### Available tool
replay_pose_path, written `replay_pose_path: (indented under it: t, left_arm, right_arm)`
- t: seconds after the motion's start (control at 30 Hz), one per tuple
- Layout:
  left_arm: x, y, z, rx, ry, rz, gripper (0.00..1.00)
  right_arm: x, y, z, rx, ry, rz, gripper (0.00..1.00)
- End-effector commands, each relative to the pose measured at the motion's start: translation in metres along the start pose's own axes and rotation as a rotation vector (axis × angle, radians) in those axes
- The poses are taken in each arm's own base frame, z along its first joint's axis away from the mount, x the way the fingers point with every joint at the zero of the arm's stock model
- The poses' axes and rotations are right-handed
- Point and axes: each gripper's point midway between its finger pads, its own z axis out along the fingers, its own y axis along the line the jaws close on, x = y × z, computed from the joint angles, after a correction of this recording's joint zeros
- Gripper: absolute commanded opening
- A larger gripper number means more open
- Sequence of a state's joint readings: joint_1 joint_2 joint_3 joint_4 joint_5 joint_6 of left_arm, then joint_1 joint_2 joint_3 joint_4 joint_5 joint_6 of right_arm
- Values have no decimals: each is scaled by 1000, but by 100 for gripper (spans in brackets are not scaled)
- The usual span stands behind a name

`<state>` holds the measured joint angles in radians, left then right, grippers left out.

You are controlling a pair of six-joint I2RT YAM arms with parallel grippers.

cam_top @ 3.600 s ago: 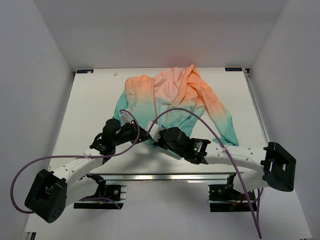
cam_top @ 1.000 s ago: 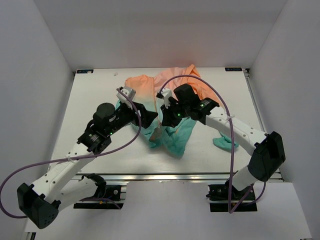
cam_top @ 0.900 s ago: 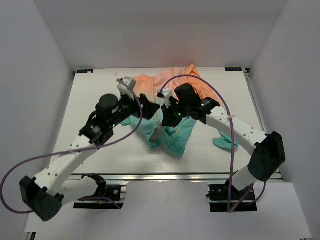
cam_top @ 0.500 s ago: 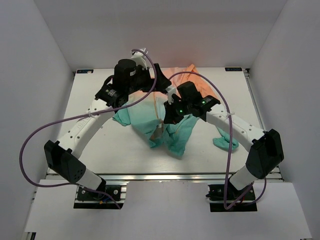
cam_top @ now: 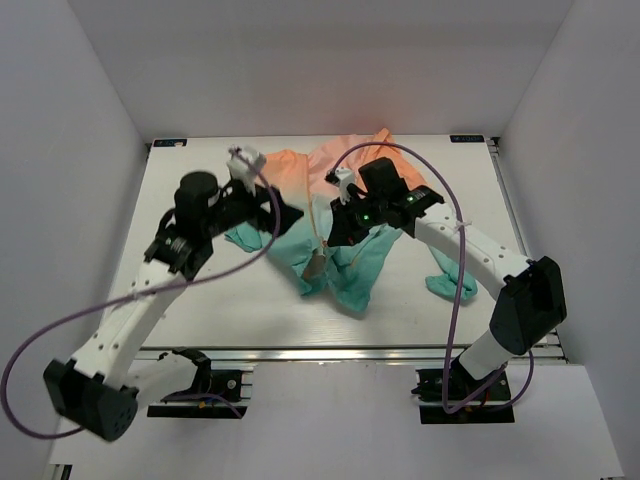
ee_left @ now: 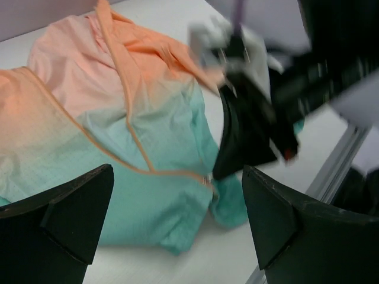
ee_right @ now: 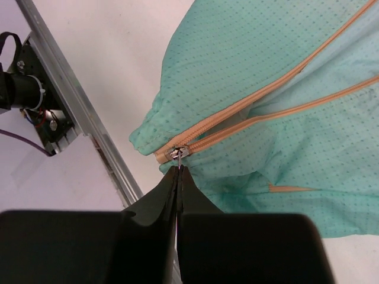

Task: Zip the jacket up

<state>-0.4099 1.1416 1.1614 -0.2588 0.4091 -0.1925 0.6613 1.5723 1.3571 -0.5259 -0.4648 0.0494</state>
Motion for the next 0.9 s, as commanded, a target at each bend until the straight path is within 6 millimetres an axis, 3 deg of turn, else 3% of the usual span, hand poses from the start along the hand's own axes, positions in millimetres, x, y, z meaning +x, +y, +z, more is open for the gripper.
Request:
replay_pose_path:
  t: [0.0,0.03,0.1,0.17,0.3,0.57,0.73,0.87]
  left_arm:
    - [20,-27,-30,136,-62,289,98]
    - [20,-38,-42,178,-86,335,98]
    - [43,-50,-47,258,-45,384,98]
    - [52,-56,-46,262,-42,400,98]
    - [80,-47,-28,210,26,417,98]
    - [92,-29,-5,93,64,487,96]
    - [114,-21,17,69,153,528,96]
    - [127,-22,31,81,215,549,88]
  right_arm:
    - [-14,11,-13,-42,-8,16,0]
    - [-8,9,-14,-34,23,32,0]
    - [-13,4,-16,-16,37,47,0]
    - [-15,3,-18,-14,54,69,0]
    - [-19,8,-13,-50,79,116,0]
    - [-26,20,-12,-118,108,164,0]
    - [-29,25,-18,-131,105,166,0]
    - [-27,24,-15,-138,110,171,0]
